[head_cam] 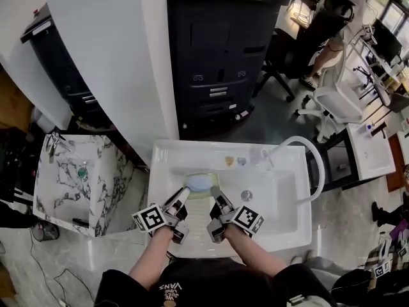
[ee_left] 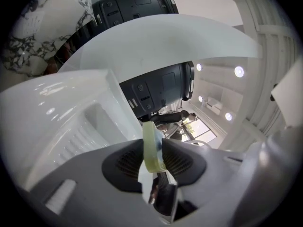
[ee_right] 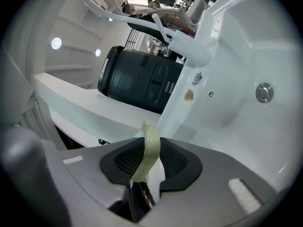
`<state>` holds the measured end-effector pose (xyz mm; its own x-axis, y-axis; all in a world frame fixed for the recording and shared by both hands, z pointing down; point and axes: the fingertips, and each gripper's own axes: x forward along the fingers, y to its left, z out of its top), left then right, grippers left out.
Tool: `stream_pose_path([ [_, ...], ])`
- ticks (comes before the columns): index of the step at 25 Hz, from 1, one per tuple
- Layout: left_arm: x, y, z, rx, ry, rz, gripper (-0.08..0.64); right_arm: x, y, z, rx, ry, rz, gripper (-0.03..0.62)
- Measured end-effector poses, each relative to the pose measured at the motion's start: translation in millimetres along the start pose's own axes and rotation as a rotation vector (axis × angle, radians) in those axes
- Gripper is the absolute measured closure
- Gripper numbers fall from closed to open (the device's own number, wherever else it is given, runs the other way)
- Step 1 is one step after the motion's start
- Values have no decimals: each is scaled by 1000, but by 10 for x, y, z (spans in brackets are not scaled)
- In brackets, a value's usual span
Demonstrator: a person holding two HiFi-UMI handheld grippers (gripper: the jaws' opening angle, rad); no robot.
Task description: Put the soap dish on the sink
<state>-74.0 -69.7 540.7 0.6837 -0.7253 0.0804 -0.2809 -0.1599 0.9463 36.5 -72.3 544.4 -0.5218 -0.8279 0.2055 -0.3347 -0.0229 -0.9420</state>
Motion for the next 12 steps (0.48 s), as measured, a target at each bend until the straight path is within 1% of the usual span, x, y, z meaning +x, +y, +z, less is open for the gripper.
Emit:
stream_pose_path([
  [3,58,158,30,13,14,22,419,90,-123,-5,7,-10,-15,509],
  [12,209,526,105,8,25,51,419,349,-424,-27,23,-24,-44,509],
])
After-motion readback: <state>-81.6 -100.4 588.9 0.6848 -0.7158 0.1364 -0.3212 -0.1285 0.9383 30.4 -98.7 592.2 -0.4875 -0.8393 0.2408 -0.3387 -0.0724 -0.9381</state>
